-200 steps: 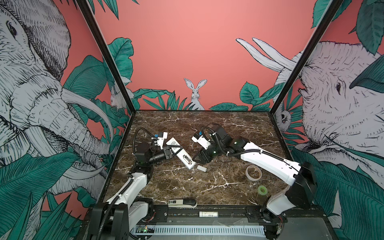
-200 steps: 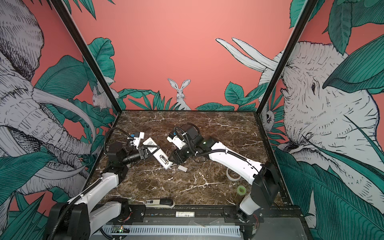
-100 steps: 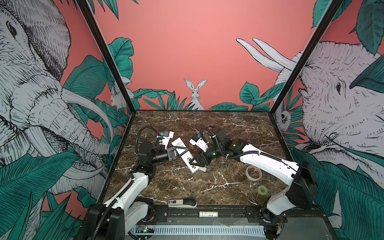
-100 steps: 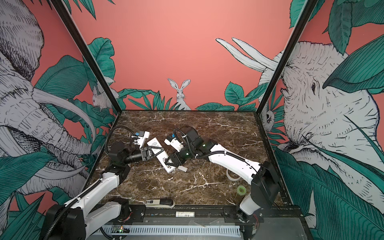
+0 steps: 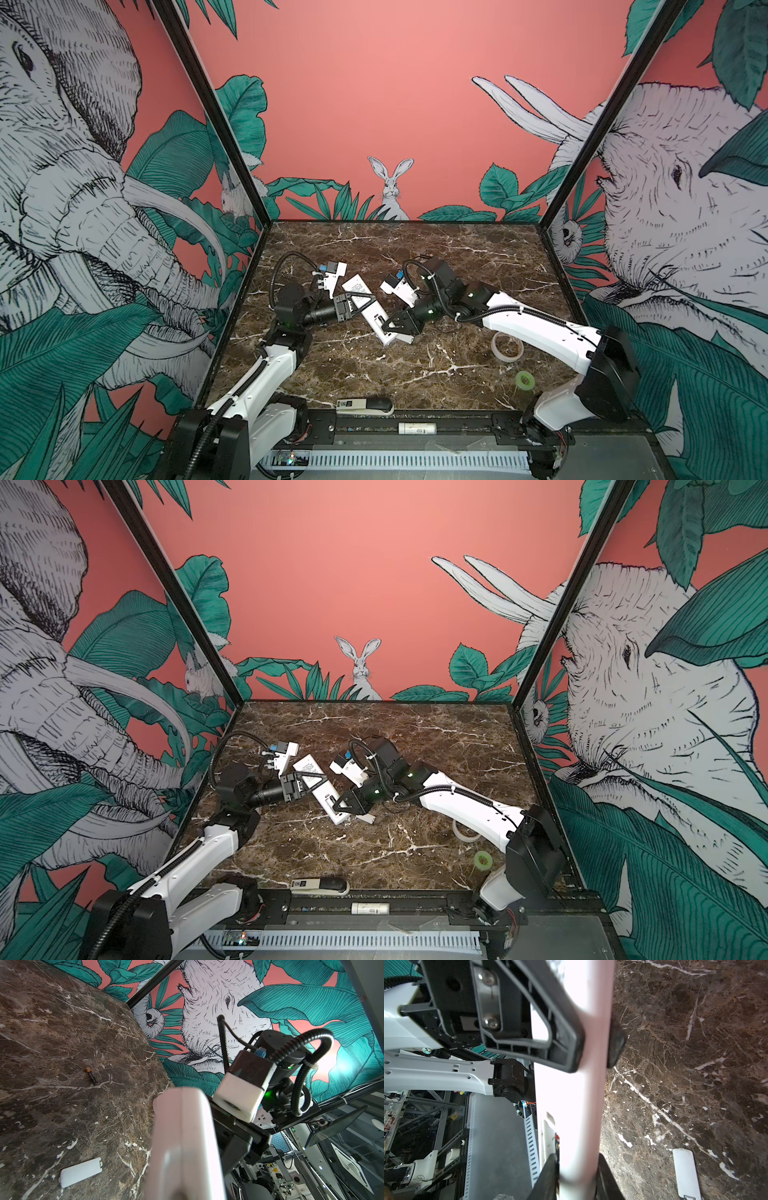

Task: Load the batteries into the remote control

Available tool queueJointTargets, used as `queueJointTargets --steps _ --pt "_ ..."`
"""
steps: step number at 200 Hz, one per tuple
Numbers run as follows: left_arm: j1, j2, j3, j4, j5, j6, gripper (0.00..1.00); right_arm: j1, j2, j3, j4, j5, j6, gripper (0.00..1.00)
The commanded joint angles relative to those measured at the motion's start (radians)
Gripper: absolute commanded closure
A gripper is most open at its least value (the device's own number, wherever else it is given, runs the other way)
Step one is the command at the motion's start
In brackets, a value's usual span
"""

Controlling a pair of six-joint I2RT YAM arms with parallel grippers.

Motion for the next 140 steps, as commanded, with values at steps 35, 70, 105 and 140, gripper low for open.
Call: queueJointTargets --steps 35,70,105,140 --pt "-0.004 -0.063 0.052 -0.122 0.006 0.098 1.00 -0.012 -0.039 -0.036 -0.005 0.054 -0.011 0.65" --pt "-0.002 -0.070 0.087 -0.351 -0.109 0.262 1.00 -0.033 -0.092 -0.062 -0.002 0.098 -0.012 0.44" --pt "-0.002 -0.029 0.127 -0.450 -0.227 0.353 1.00 -0.062 -0.145 -0.086 -0.046 0.203 -0.017 0.31" --pt "-0.002 0.025 0.159 -0.511 -0.357 0.398 1.00 -0.088 -0.163 -0.099 -0.093 0.417 0.012 0.13"
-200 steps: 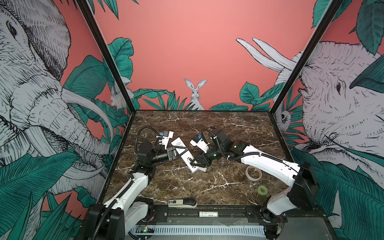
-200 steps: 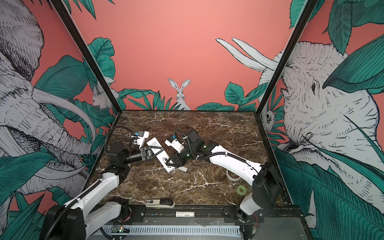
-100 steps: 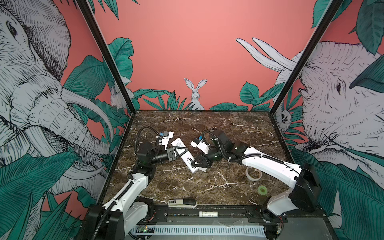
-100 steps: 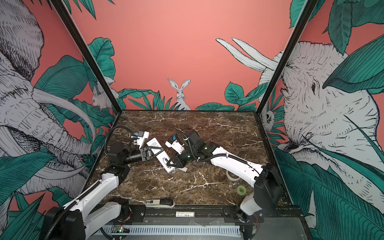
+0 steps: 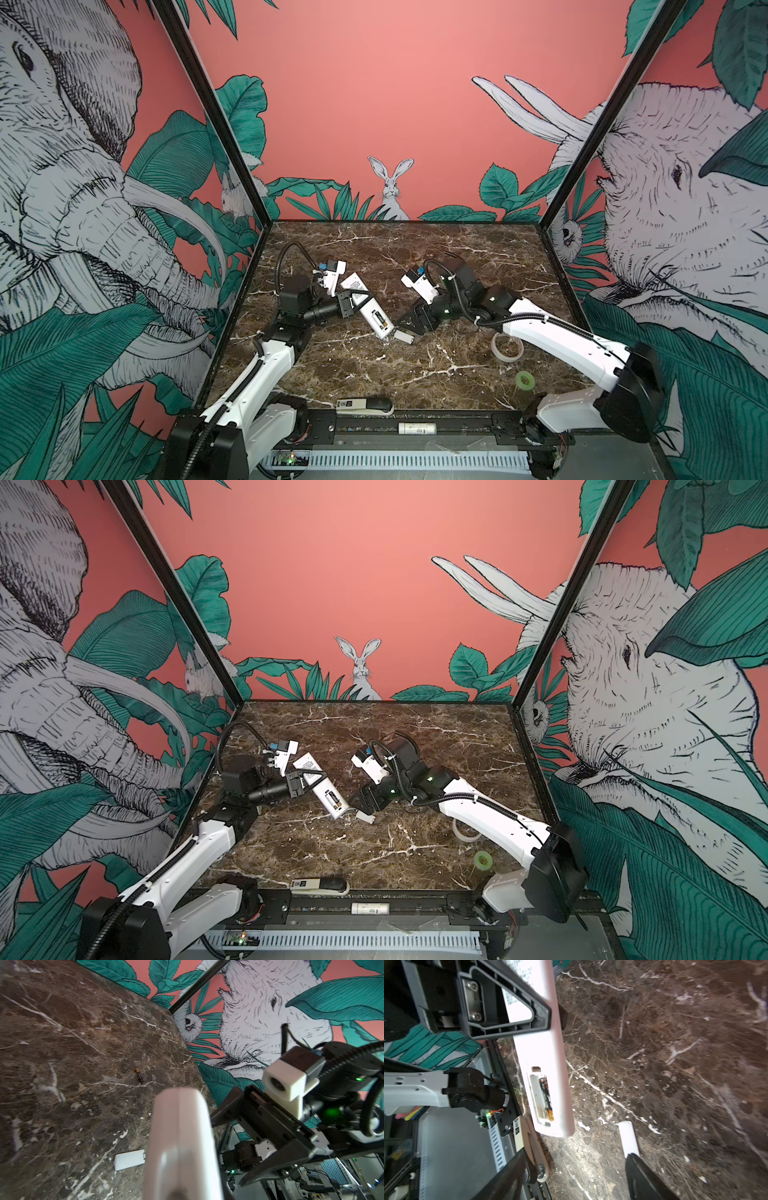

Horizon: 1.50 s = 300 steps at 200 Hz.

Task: Load the batteries into the remote control
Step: 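Open the right gripper and move it to the second AA battery, then lower the right gripper and grasp the second AA battery upright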

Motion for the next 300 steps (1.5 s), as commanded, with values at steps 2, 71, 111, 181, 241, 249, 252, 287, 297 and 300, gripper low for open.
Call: queueJointTargets --steps 2,71,111,181,241,249,252,287,297,300 --pt "0.000 0.028 0.049 -0.084 -0.125 0.081 1.00 -0.020 -0.015 -0.015 -0.041 0.184 0.012 0.12" --pt "0.000 0.119 0.157 -0.313 -0.249 0.217 1.00 -0.127 0.157 0.038 -0.107 0.494 0.146 0.01" --pt "-0.001 0.086 0.212 -0.480 -0.343 0.300 1.00 -0.175 0.340 0.144 -0.173 0.608 0.177 0.03" --pt "0.000 0.001 0.193 -0.543 -0.337 0.322 1.00 -0.260 0.609 0.348 -0.188 0.499 0.157 0.43" --pt "-0.002 0.009 0.164 -0.438 -0.130 0.261 1.00 -0.280 0.710 0.420 -0.205 0.507 0.154 0.54" --pt "-0.002 0.006 0.159 -0.437 -0.125 0.259 1.00 -0.282 0.715 0.423 -0.203 0.508 0.154 0.55" --pt "-0.002 0.005 0.157 -0.437 -0.125 0.259 1.00 -0.282 0.715 0.424 -0.201 0.508 0.154 0.55" --pt "-0.002 -0.001 0.134 -0.415 -0.115 0.240 1.00 -0.290 0.731 0.430 -0.187 0.499 0.146 0.57" --pt "-0.001 0.001 0.130 -0.411 -0.109 0.234 1.00 -0.292 0.739 0.437 -0.191 0.497 0.143 0.57" --pt "-0.002 0.002 0.129 -0.411 -0.107 0.232 1.00 -0.293 0.742 0.439 -0.192 0.497 0.143 0.58"
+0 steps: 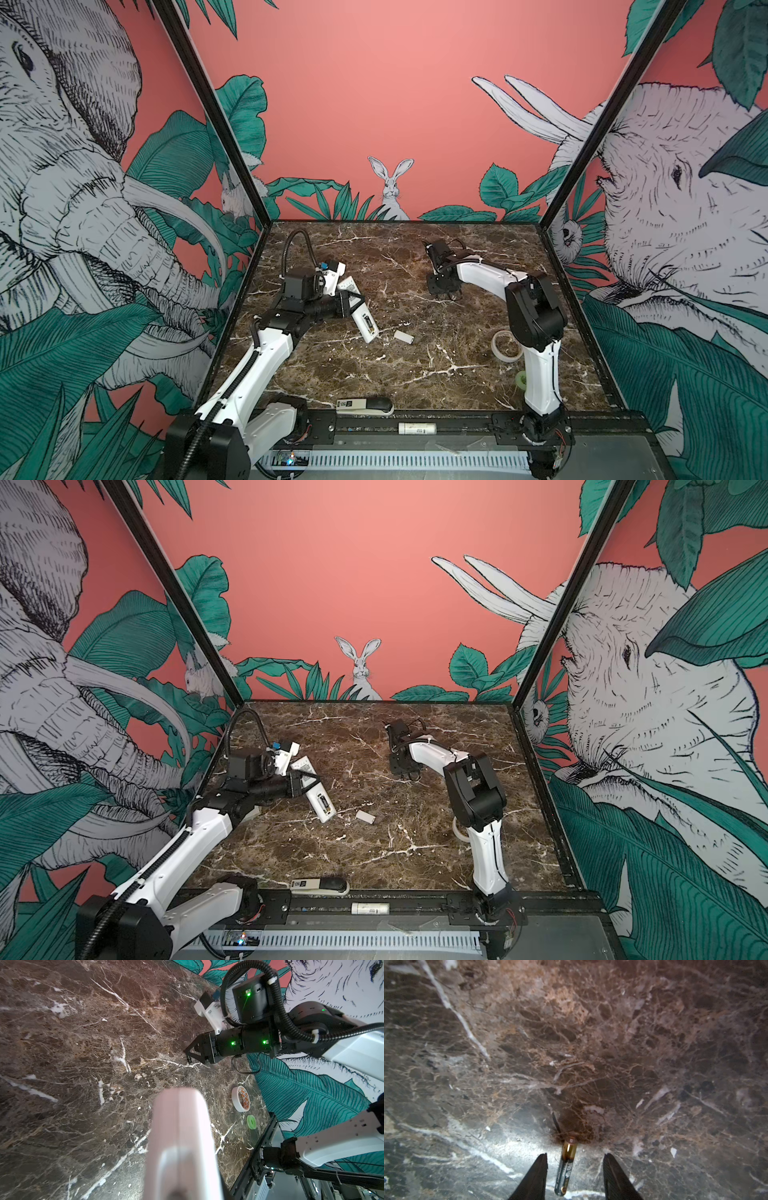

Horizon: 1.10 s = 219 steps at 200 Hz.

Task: Load the batteries into the remote control
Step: 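Lower the right gripper and grasp the second AA battery upright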

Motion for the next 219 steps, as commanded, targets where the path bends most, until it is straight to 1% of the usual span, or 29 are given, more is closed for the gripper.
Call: queueJointTargets --steps 1,46,103,170,219 --pt "-0.002 -0.019 -0.020 0.041 0.047 -0.022 1.00 -0.010 0.034 0.031 -0.010 -0.005 -0.006 0.58" --pt "-0.003 -0.025 -0.026 0.040 0.046 -0.027 1.00 -0.015 0.068 0.057 -0.015 -0.028 -0.014 0.66" --pt "-0.002 -0.028 -0.027 0.041 0.053 -0.029 1.00 -0.015 0.103 0.098 -0.041 -0.048 -0.017 0.82" --pt "-0.002 -0.016 -0.029 0.063 0.066 -0.041 1.00 -0.014 0.087 0.079 -0.054 -0.045 -0.025 0.85" --pt "-0.003 0.002 -0.030 0.080 0.077 -0.051 1.00 -0.013 0.038 0.045 -0.005 -0.075 -0.054 0.87"
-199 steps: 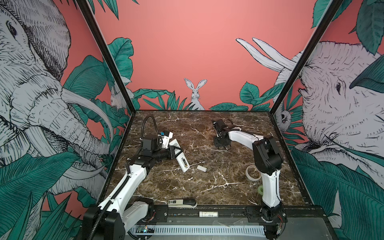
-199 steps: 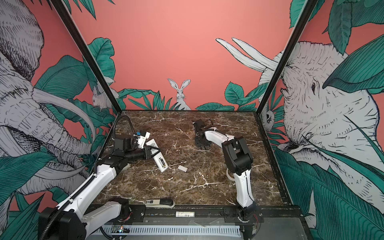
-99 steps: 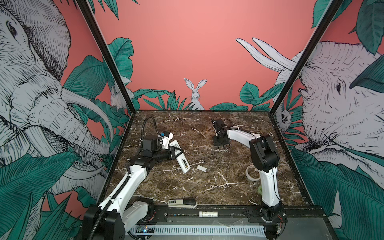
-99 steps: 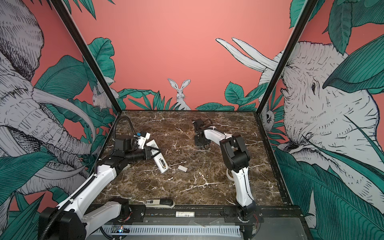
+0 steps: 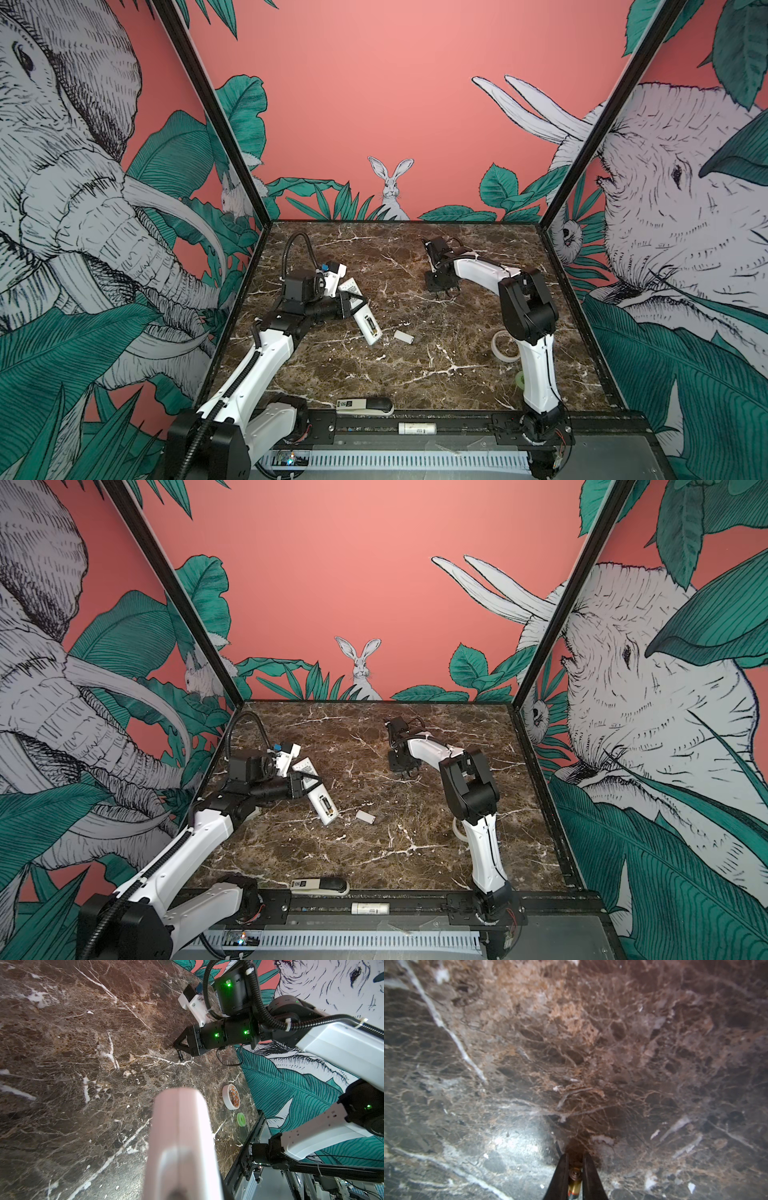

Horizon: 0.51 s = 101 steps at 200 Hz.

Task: Load the batteries into the remote control

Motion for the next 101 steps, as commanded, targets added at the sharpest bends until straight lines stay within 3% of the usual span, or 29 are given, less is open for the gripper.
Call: queueJointTargets --steps 1,48,101 --pt "-0.002 -0.001 -0.011 0.038 0.028 -0.009 1.00 -0.002 -0.045 -0.036 0.006 -0.022 -0.022 0.87" --pt "-0.002 0.006 -0.014 0.051 0.033 -0.021 1.00 0.005 -0.099 -0.077 0.058 -0.067 -0.048 0.88" --pt "-0.003 0.029 -0.033 0.109 0.054 -0.063 1.00 0.054 -0.262 -0.221 0.239 -0.140 -0.110 0.87"
